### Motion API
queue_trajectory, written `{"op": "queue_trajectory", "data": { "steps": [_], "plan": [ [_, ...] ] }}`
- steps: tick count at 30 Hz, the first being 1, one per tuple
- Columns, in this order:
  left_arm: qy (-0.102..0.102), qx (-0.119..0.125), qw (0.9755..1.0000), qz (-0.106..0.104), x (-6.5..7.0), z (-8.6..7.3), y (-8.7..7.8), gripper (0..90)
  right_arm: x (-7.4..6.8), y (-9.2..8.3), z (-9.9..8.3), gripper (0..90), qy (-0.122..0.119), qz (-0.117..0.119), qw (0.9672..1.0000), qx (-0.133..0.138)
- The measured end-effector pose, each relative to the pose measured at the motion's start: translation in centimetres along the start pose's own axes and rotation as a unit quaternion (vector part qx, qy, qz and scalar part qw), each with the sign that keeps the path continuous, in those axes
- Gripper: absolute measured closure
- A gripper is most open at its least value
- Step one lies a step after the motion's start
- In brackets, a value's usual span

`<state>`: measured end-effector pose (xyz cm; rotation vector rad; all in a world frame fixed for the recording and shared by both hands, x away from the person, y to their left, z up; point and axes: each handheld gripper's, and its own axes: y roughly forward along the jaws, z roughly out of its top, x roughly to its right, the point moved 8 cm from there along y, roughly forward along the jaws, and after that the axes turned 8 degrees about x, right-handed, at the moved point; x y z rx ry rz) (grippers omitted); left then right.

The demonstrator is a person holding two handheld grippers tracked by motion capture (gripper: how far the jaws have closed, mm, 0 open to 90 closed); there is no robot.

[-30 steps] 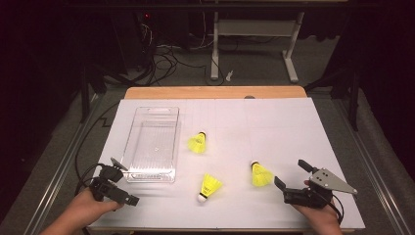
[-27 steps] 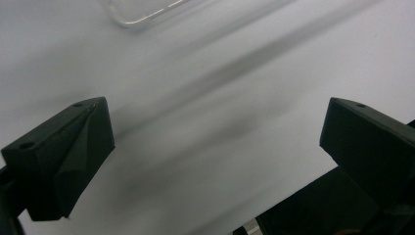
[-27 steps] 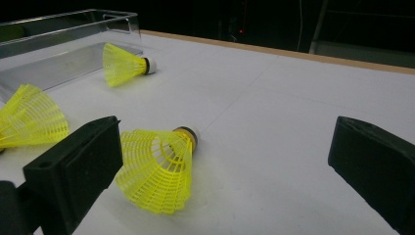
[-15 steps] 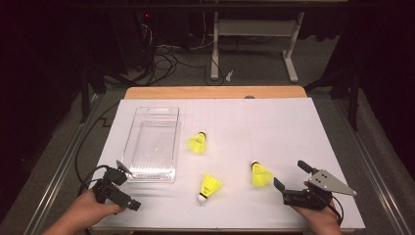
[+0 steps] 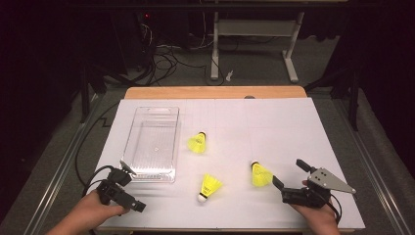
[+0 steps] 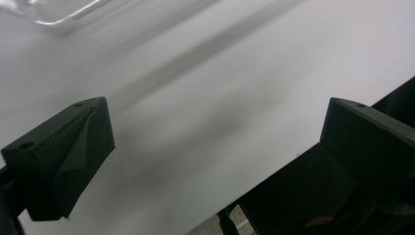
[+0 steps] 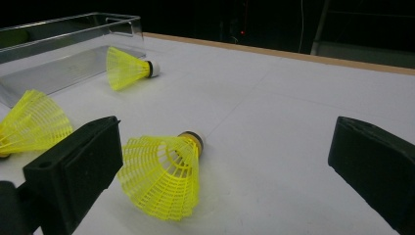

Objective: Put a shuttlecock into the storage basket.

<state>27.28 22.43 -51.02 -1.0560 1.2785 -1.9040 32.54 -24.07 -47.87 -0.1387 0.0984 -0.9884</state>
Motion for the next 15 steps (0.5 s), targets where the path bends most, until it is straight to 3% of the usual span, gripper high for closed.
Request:
{"op": "queue_trajectory", "data": {
  "steps": [15],
  "plan": [
    [0.034, -0.011, 0.9993, -0.005, 3.4, 1.1, 0.6, 0.6, -0.3, 0.3, 0.3, 0.7, 0.004, 0.008, 1.0000, -0.001]
  ]
}}
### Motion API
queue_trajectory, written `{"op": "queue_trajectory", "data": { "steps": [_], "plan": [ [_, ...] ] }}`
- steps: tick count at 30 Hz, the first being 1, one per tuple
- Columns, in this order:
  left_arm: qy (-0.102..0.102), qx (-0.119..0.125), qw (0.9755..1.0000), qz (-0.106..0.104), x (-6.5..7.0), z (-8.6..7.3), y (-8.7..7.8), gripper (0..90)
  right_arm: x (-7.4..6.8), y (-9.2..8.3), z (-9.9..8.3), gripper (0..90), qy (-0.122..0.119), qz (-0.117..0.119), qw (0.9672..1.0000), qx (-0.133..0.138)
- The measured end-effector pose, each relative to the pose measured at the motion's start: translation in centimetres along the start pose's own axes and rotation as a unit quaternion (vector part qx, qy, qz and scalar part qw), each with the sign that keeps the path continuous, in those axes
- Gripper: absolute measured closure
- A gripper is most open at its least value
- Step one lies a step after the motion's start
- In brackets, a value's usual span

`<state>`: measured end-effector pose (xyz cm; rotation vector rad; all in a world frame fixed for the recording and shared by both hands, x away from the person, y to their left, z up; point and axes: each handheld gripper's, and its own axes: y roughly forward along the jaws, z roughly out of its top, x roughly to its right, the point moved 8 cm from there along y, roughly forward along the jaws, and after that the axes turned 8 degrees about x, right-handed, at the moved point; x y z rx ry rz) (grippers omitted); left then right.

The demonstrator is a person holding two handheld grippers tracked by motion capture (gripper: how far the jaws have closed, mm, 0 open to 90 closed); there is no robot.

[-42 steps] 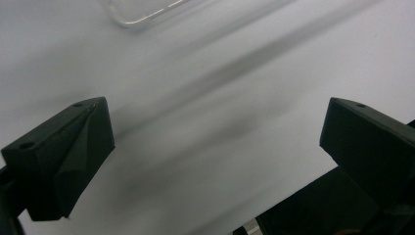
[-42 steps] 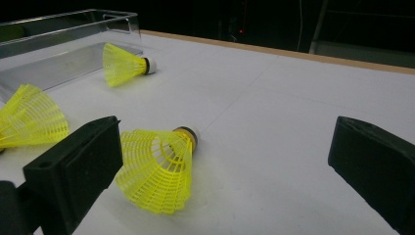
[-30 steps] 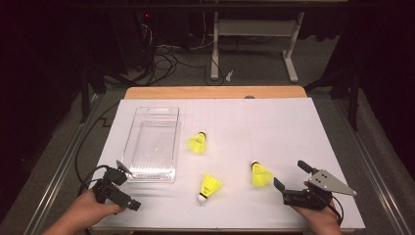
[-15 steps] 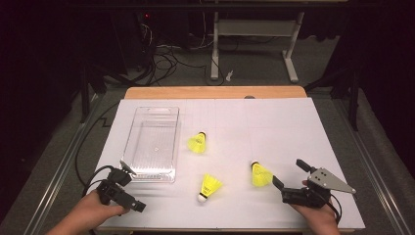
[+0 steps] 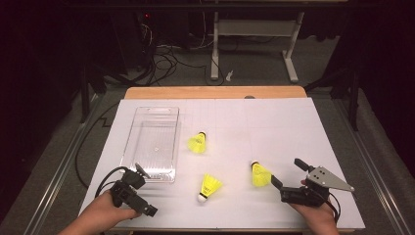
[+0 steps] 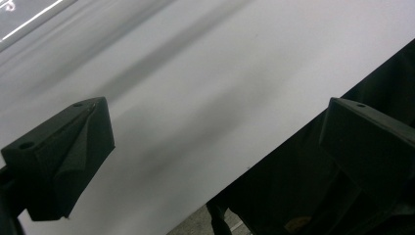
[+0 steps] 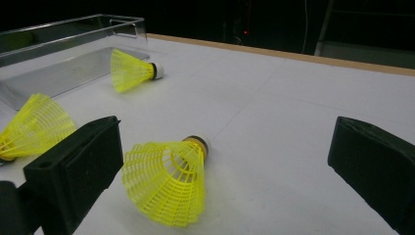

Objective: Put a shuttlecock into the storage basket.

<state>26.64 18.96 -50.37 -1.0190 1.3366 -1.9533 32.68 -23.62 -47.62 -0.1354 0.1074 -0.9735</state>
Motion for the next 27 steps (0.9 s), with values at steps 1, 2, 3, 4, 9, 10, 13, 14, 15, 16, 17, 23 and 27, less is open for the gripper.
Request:
{"op": "queue_trajectory", "data": {
  "steps": [1, 2, 3, 4, 9, 10, 13, 14, 15, 16, 17, 23, 27],
  "plan": [
    [0.002, -0.002, 1.0000, -0.001, 0.1, 0.1, 0.0, 0.6, 0.0, 0.0, 0.0, 0.7, 0.000, 0.000, 1.0000, 0.000],
    [0.003, 0.000, 1.0000, -0.002, 0.4, 0.2, 0.1, 0.6, 0.0, 0.0, 0.0, 0.7, -0.001, 0.000, 1.0000, 0.000],
    [0.004, -0.001, 1.0000, -0.003, 0.6, 0.3, 0.1, 0.6, 0.0, 0.0, 0.0, 0.8, -0.001, 0.001, 1.0000, 0.000],
    [0.007, -0.001, 1.0000, -0.006, 1.0, 0.6, 0.1, 0.6, -0.1, 0.0, 0.0, 0.9, -0.001, 0.003, 1.0000, -0.002],
    [0.018, -0.005, 0.9998, -0.005, 1.9, 1.0, 0.5, 0.6, -0.3, 0.0, 0.2, 0.8, -0.004, 0.008, 1.0000, -0.002],
    [0.021, -0.006, 0.9997, -0.005, 2.1, 1.1, 0.5, 0.6, -0.4, 0.0, 0.3, 0.5, -0.007, 0.008, 0.9999, 0.001],
    [0.025, -0.002, 0.9996, -0.010, 2.8, 1.4, 0.6, 0.6, -0.4, 0.0, 0.4, 0.4, -0.009, 0.007, 0.9999, 0.001],
    [0.027, 0.001, 0.9996, -0.009, 3.0, 1.6, 0.7, 0.6, -0.5, 0.0, 0.4, 0.4, -0.008, 0.007, 0.9999, 0.000],
    [0.028, -0.001, 0.9995, -0.013, 3.1, 1.6, 0.6, 0.6, -0.5, 0.0, 0.4, 0.4, -0.008, 0.007, 0.9999, 0.001],
    [0.030, 0.000, 0.9995, -0.013, 3.4, 1.8, 0.7, 0.6, -0.5, 0.0, 0.4, 0.4, -0.010, 0.007, 0.9999, 0.002],
    [0.030, 0.000, 0.9995, -0.013, 3.4, 1.8, 0.7, 0.6, -0.5, 0.0, 0.4, 0.4, -0.010, 0.007, 0.9999, 0.002],
    [0.040, -0.002, 0.9991, -0.016, 4.5, 2.3, 1.1, 0.6, -0.6, 0.0, 0.5, 0.4, -0.005, 0.013, 0.9999, 0.005],
    [0.050, -0.008, 0.9985, -0.020, 5.2, 2.7, 1.4, 0.6, -0.7, 0.0, 0.3, 0.4, -0.011, 0.012, 0.9998, 0.005]
  ]
}}
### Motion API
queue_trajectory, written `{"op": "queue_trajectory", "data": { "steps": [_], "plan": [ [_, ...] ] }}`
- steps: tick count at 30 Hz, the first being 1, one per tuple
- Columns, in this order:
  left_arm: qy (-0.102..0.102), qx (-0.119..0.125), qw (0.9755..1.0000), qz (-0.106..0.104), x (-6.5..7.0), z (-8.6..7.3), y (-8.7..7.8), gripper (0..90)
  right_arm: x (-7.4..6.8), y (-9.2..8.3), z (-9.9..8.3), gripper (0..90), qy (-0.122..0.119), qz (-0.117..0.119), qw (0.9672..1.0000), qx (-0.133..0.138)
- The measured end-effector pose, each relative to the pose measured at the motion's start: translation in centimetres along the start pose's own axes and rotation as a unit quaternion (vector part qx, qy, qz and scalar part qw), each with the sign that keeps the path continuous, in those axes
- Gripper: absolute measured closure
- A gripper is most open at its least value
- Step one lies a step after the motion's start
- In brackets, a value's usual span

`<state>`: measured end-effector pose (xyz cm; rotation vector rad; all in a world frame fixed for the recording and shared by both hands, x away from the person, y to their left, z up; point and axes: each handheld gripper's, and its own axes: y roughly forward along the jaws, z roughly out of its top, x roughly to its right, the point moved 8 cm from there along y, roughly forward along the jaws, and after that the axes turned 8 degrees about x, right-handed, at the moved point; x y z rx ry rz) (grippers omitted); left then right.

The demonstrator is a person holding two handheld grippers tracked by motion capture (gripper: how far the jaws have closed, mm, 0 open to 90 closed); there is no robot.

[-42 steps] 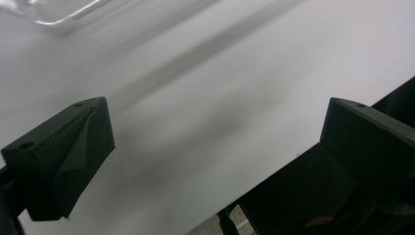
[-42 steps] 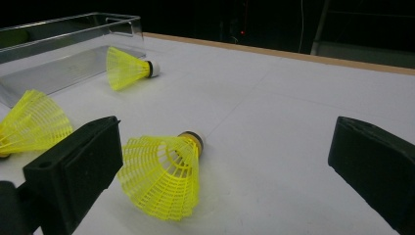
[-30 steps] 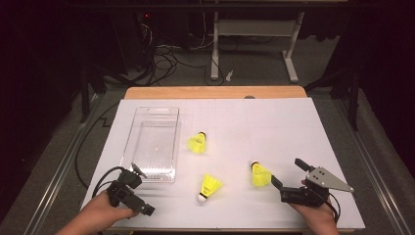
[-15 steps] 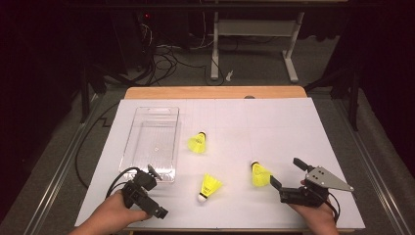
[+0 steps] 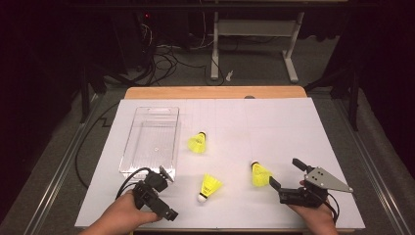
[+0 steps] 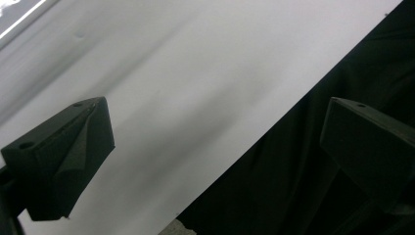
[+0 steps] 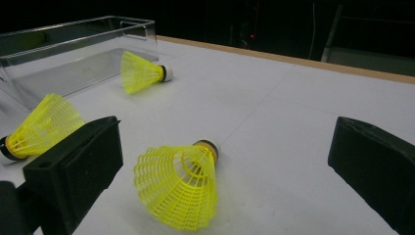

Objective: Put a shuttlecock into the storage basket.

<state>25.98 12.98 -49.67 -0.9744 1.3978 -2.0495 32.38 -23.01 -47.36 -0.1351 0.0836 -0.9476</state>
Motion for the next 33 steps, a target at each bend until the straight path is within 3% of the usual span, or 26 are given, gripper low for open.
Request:
{"op": "queue_trajectory", "data": {
  "steps": [19, 33],
  "plan": [
    [0.037, -0.009, 0.9993, -0.004, 3.2, 2.5, 1.4, 0.6, 0.1, 0.0, -0.2, 0.4, -0.004, -0.003, 1.0000, -0.002],
    [0.054, -0.011, 0.9985, -0.004, 4.3, 4.1, 1.7, 0.6, 0.1, 0.0, -0.2, 0.4, -0.001, -0.002, 1.0000, 0.000]
  ]
}}
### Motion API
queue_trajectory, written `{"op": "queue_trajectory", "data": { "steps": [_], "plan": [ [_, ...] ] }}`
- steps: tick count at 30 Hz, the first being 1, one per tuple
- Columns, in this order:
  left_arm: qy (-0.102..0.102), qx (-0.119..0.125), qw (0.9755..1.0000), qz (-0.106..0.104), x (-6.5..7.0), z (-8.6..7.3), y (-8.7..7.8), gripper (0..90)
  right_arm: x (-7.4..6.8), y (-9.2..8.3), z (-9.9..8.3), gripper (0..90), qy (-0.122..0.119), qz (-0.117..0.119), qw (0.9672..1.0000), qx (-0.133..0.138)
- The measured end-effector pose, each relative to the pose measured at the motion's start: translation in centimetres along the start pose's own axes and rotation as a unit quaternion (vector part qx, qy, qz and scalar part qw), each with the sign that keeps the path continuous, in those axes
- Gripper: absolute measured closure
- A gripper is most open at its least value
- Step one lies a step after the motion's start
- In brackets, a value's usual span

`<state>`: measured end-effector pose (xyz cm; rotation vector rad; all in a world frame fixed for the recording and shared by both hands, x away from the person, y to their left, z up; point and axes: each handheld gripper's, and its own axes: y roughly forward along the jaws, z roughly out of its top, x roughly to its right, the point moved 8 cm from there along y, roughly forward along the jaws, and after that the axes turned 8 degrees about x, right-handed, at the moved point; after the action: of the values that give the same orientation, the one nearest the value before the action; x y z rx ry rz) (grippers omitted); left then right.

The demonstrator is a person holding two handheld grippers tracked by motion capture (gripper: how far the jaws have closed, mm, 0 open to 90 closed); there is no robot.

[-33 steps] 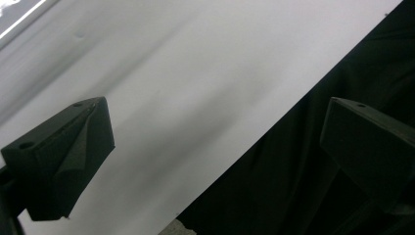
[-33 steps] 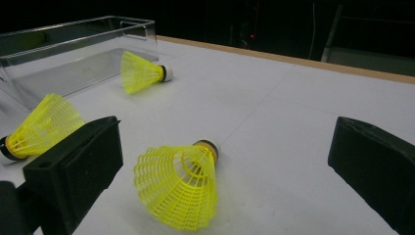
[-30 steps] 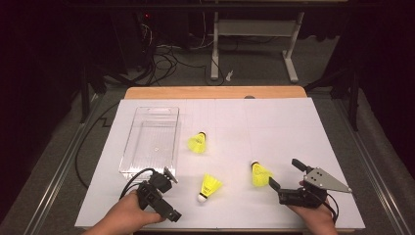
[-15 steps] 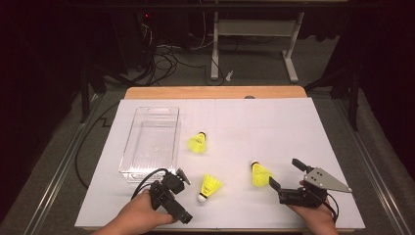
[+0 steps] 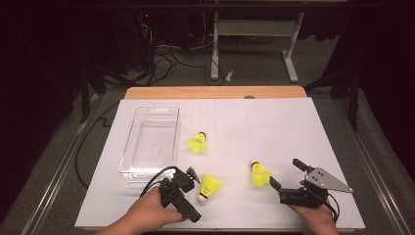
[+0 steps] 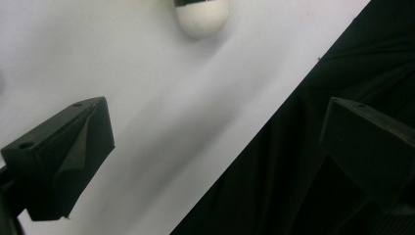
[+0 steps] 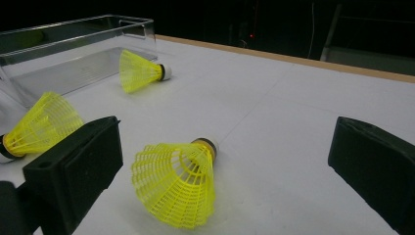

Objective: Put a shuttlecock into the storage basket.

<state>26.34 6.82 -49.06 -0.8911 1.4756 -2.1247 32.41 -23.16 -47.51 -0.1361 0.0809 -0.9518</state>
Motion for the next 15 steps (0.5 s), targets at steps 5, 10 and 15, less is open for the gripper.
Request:
{"op": "queue_trajectory", "data": {
  "steps": [5, 10, 15],
  "plan": [
    [0.001, 0.003, 1.0000, -0.005, 0.1, 0.6, 0.1, 0.6, 0.0, 0.0, 0.0, 0.4, 0.001, 0.001, 1.0000, 0.000],
    [0.004, 0.005, 0.9999, -0.011, 0.2, 1.4, 0.3, 0.6, 0.0, 0.0, -0.1, 0.4, 0.001, 0.002, 1.0000, -0.003],
    [0.002, 0.010, 0.9999, -0.011, 0.1, 1.9, 0.2, 0.6, 0.0, 0.0, -0.1, 0.4, 0.002, 0.001, 1.0000, -0.002]
  ]
}}
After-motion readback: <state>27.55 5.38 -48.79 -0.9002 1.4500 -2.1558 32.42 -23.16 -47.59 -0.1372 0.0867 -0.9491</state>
